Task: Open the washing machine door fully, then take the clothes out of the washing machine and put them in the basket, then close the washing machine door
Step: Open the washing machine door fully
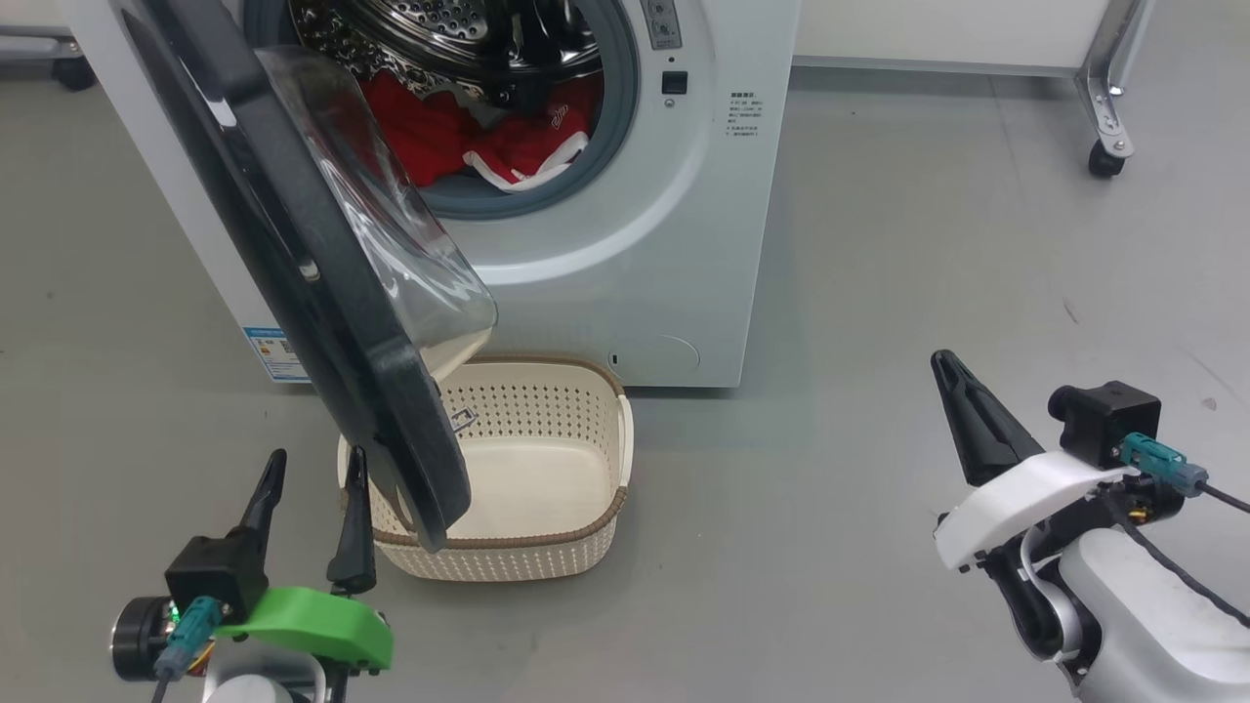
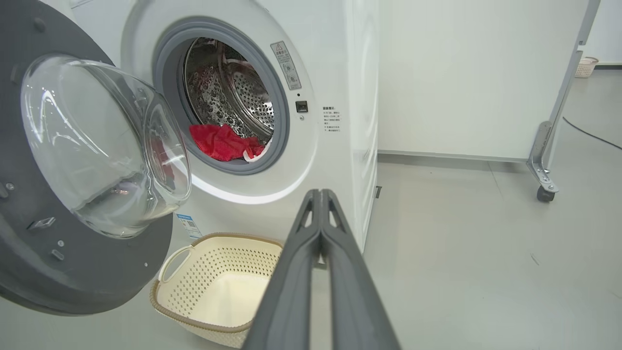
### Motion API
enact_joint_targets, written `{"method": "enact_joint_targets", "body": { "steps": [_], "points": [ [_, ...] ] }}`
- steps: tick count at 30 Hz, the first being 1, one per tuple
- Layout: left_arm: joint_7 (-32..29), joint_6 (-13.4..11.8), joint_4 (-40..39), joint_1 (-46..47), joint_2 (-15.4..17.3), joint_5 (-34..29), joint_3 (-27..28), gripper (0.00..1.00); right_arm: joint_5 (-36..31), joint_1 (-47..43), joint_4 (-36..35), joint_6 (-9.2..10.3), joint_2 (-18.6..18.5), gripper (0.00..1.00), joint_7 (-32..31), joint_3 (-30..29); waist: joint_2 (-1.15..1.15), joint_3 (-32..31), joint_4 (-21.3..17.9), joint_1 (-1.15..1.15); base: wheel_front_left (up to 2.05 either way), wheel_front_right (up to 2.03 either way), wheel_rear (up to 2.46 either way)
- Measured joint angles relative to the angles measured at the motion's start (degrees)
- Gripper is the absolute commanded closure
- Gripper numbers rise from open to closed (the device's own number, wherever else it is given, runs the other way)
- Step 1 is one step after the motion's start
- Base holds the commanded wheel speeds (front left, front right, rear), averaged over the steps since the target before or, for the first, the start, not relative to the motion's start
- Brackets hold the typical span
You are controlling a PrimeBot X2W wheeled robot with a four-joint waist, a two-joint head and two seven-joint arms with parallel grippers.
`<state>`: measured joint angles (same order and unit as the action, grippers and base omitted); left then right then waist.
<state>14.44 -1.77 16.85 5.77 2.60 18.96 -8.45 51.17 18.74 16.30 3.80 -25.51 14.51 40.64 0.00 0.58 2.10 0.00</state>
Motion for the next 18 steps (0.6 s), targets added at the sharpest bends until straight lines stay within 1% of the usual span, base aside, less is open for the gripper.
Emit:
{"method": "enact_joint_targets", "body": {
  "steps": [1, 2, 3, 4, 5, 7, 11, 18],
  "points": [
    [0.00, 0.00, -0.22, 0.00, 0.02, 0.00, 0.42, 0.00, -1.24, -0.15, -0.80, 0.44, 0.46, 1.00, 0.00, -0.68, 0.00, 0.06, -0.15, 0.00, 0.00, 0.00, 0.00],
    [0.00, 0.00, -0.36, -0.01, 0.04, 0.00, 0.70, 0.00, -2.23, -0.23, -1.56, 0.46, 0.86, 1.00, 0.00, -1.47, 0.00, 0.11, -0.30, 0.00, 0.00, 0.00, 0.00],
    [0.00, 0.00, -0.38, -0.01, 0.04, -0.05, 0.70, 0.00, -2.52, -0.48, -2.32, 0.71, 1.29, 0.66, 0.00, -2.75, 0.00, 0.18, -0.44, 0.00, 0.00, 0.00, 0.00],
    [0.00, 0.00, -0.40, -0.01, 0.03, -0.22, 0.70, 0.00, -2.88, -0.80, -2.99, 1.00, 1.57, 0.41, -0.01, -3.78, 0.00, 0.25, -0.53, 0.00, 0.00, 0.00, 0.00],
    [0.00, 0.00, -0.43, -0.01, 0.02, -0.35, 0.75, 0.00, -3.64, -1.19, -3.61, 1.32, 1.87, 0.00, -0.01, -4.82, 0.00, 0.30, -0.60, 0.00, 0.00, 0.00, 0.00],
    [0.00, 0.00, -0.55, -0.01, 0.01, -0.35, 0.92, 0.00, -4.59, -2.29, -4.66, 1.51, 2.65, 0.00, -0.01, -6.83, 0.00, 0.38, -0.74, 0.00, 0.00, 0.00, 0.00],
    [0.00, 0.01, -0.59, -0.07, 0.01, -0.35, 1.25, 0.00, -6.26, -5.22, -5.88, 1.93, 3.94, 0.00, -0.01, -8.76, 0.00, 0.49, -1.00, 0.00, 0.00, 0.00, 0.00],
    [0.00, 0.04, -0.59, -0.26, 0.01, -0.41, 1.64, 0.00, -9.68, -8.45, -7.49, 1.98, 5.16, 0.00, -0.01, -10.24, 0.00, 0.59, -1.29, 0.00, 0.00, 0.00, 0.00]
  ]
}}
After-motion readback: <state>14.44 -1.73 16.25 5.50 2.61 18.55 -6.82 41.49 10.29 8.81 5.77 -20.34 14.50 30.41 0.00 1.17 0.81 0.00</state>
